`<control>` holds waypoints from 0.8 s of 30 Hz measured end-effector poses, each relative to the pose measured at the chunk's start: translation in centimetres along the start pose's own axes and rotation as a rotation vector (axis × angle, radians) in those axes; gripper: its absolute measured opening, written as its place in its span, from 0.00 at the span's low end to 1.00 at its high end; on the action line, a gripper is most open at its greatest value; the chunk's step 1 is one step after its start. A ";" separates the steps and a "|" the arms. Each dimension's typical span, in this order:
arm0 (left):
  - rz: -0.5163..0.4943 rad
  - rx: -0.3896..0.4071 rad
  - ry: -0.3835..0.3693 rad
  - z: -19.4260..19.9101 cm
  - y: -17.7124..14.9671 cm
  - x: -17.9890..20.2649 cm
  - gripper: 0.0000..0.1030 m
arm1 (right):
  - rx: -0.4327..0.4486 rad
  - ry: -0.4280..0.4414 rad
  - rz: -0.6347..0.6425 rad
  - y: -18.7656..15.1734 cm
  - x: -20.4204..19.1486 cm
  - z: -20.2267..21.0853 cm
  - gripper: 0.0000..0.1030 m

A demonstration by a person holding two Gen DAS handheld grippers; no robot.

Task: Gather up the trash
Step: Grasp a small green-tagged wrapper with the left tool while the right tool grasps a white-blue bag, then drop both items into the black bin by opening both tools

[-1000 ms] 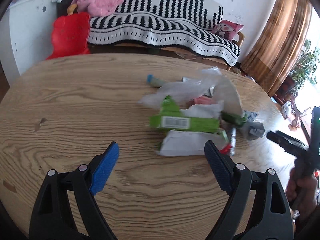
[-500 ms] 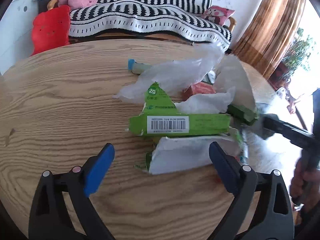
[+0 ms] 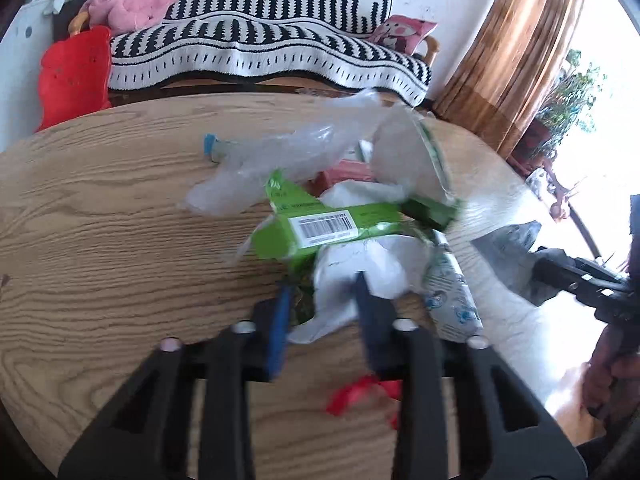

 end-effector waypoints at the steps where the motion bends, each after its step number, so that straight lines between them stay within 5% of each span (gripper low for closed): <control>1: 0.006 0.006 -0.005 0.5 0.1 0.1 0.13 | 0.003 -0.001 -0.001 -0.1 0.0 0.3 0.55; 5: 0.006 0.063 0.004 3.5 0.4 1.0 0.02 | 0.017 -0.002 -0.011 -0.5 0.3 1.8 0.55; 15: 0.054 0.216 0.016 10.4 2.2 4.8 0.01 | 0.068 -0.070 -0.058 -2.2 3.8 7.9 0.55; 24: -0.091 0.206 -0.131 9.6 1.3 18.4 0.01 | 0.134 -0.246 -0.197 -7.0 13.5 17.9 0.55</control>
Point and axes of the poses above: each gripper's, at about its wrist camera, not at the fingertips, and z roughly against the way its jaws point, x to its right, y to its top, the point moved 6 cm from there along -z, roughly the way its jaws point, and after that the axes turned 7 degrees about y, right-handed, at the moved point
